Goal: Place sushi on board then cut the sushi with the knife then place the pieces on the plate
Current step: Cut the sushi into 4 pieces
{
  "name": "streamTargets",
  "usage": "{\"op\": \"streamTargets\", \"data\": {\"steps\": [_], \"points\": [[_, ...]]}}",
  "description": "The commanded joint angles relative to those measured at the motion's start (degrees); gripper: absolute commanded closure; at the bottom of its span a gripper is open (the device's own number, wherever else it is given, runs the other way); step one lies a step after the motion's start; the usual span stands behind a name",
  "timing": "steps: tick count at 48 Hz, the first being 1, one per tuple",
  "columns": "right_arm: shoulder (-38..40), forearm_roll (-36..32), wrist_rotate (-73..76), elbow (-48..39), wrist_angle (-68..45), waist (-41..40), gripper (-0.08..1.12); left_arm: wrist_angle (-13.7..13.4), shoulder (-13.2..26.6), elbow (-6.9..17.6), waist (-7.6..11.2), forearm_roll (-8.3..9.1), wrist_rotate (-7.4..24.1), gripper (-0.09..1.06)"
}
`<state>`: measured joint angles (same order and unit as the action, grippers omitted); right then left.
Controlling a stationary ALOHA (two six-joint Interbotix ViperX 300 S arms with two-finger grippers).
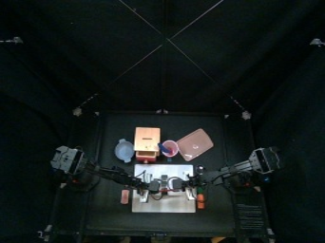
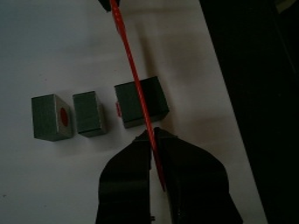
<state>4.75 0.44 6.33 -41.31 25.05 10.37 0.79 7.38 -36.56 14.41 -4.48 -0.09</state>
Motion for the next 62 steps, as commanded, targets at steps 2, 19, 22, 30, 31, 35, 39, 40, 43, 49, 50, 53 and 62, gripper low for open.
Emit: {"op": "streamTargets", "data": {"steps": [2, 19, 22, 30, 31, 35, 39, 40, 43, 49, 50, 53, 62], "points": [[0.62, 0.00, -0.18, 1.14, -0.53, -0.53, 0.70, 0.26, -0.70, 1.49, 0.18, 0.26, 0.18, 0.53], [-1.32, 0.62, -0.18, 1.32, -0.53, -0.44, 0.70, 0.26, -0.35, 1.41, 0.09, 0.18, 0.00, 0.53], [-1.32, 0.62, -0.18, 1.41, -0.53, -0.53, 0.70, 0.26, -0.35, 1.58, 0.18, 0.18, 0.09, 0.53], [-0.44, 0.70, -0.18, 1.49, -0.44, -0.44, 0.70, 0.26, -0.70, 2.11, 0.18, 0.26, 0.09, 0.53], [-0.26, 0.70, -0.18, 1.49, -0.35, -0.44, 0.70, 0.26, -0.70, 2.11, 0.18, 0.26, 0.09, 0.53], [0.26, 0.70, -0.18, 1.49, -0.26, -0.44, 0.70, 0.26, -0.79, 2.20, 0.18, 0.26, 0.09, 0.53], [0.62, 0.70, -0.09, 1.49, -0.09, -0.44, 0.70, 0.26, -0.79, 2.37, 0.18, 0.26, 0.09, 0.53], [0.70, 0.70, -0.09, 1.49, 0.00, -0.44, 0.70, 0.26, -0.79, 2.46, 0.18, 0.26, 0.09, 0.53], [0.88, 0.70, -0.09, 1.41, 0.35, -0.44, 0.70, 0.26, -0.79, 2.37, 0.09, 0.18, 0.09, 0.53], [0.70, 0.79, -0.09, 1.23, 0.09, -0.44, 0.70, 0.26, -0.44, 2.02, 0.18, 0.26, 0.09, 0.53], [0.62, 0.79, -0.09, 1.23, 0.09, -0.44, 0.70, 0.26, -0.35, 2.11, 0.09, 0.26, 0.09, 0.53], [0.44, 0.79, -0.09, 1.23, 0.00, -0.44, 0.70, 0.26, -0.26, 2.11, 0.18, 0.26, 0.09, 0.53], [0.26, 0.70, -0.09, 1.49, -0.26, -0.44, 0.70, 0.26, -0.26, 2.02, 0.09, 0.18, 0.09, 0.53]]}}
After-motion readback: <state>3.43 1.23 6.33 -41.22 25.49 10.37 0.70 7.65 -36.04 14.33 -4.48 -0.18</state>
